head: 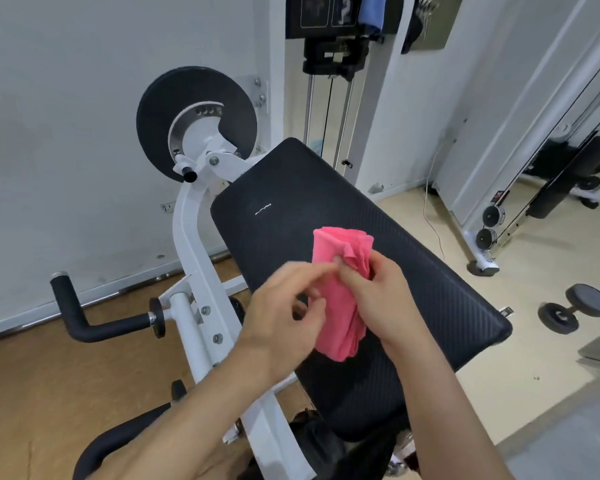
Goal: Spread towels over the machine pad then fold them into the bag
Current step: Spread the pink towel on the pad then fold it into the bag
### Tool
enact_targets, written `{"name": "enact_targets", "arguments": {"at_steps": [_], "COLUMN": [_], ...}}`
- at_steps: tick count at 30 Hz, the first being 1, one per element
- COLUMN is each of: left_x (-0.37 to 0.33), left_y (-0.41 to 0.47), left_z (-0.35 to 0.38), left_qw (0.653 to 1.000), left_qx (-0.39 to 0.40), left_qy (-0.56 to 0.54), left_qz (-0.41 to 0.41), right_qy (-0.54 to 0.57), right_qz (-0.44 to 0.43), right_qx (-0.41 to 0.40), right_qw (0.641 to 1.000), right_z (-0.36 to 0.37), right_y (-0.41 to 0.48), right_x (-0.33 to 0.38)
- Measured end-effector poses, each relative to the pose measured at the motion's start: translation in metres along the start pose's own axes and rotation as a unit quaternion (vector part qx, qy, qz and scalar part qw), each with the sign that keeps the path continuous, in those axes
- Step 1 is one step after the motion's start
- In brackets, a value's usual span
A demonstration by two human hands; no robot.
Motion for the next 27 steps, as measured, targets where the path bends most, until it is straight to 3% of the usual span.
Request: {"name": "enact_targets", "arguments": {"at_steps": [2, 4, 6, 11, 17, 23, 27], "left_x": [-0.001, 0.003, 0.005, 0.023, 0.073, 0.11, 0.123], "left_y": [0.016, 0.029, 0.037, 0.045, 0.03, 0.011, -0.006], "left_z": [-0.019, -0.024, -0.024, -0.04, -0.053, -0.08, -0.086], "left_qw": [0.998, 0.99, 0.985, 0.994, 0.978, 0.954, 0.941], "left_qx": [-0.014, 0.069, 0.115, 0.032, 0.057, 0.128, 0.177], "left_qy": [0.037, 0.051, 0.055, -0.005, -0.107, -0.172, -0.203], "left_qz": [-0.045, -0.113, -0.116, -0.105, -0.169, -0.209, -0.207], "right_qy": [-0.081, -0.12, -0.124, -0.218, -0.194, -0.053, -0.063], "right_qz": [-0.062, -0.093, -0.099, -0.021, 0.02, 0.093, 0.18], "right_qx": [0.053, 0.077, 0.079, 0.132, 0.064, -0.034, -0.004], "right_qw": [0.993, 0.985, 0.984, 0.967, 0.979, 0.994, 0.982], "right_z": [0.002, 0.01, 0.016, 0.026, 0.048, 0.107, 0.13], "right_y": [-0.008, -0.016, -0.021, -0.032, -0.045, -0.065, -0.087], "right_x": [0.009, 0.014, 0.019, 0.018, 0.018, -0.003, -0.012]}}
Point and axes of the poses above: each hand's wrist, its own y-axis towards the middle knuckle, its own z-axis out of the palm, x = y × z, the point moved 5 cm from there along y, towards the middle knuckle, and after that the axes turned 3 degrees about x, right-handed, at the moved point
